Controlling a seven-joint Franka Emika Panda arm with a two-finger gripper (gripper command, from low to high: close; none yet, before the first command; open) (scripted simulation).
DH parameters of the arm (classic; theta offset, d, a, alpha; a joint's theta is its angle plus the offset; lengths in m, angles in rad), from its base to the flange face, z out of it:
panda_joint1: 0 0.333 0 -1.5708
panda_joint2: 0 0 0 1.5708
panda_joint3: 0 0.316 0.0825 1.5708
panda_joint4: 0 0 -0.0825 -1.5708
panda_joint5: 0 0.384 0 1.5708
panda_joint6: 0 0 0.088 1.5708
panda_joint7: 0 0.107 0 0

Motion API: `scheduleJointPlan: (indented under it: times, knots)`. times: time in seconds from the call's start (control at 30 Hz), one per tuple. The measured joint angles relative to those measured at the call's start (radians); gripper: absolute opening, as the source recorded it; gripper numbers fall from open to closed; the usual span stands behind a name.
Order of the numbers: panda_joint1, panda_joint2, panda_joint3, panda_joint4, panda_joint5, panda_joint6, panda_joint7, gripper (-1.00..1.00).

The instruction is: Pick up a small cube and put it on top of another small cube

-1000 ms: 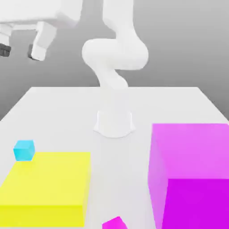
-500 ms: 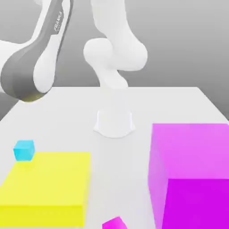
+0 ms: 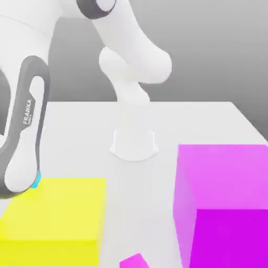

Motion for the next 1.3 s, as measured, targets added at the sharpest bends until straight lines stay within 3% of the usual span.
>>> scheduleJointPlan:
  times: [0.23,0.77,1.3]
  knots:
    - [-0.005,-0.128,-0.007,-0.033,-0.077,-0.09,-0.126,-1.0]
    - [0.029,-0.216,0.025,-0.124,-0.524,-0.03,-0.793,-1.0]
    - [0.292,-0.372,0.158,-0.285,-0.31,-0.06,-0.166,-1.0]
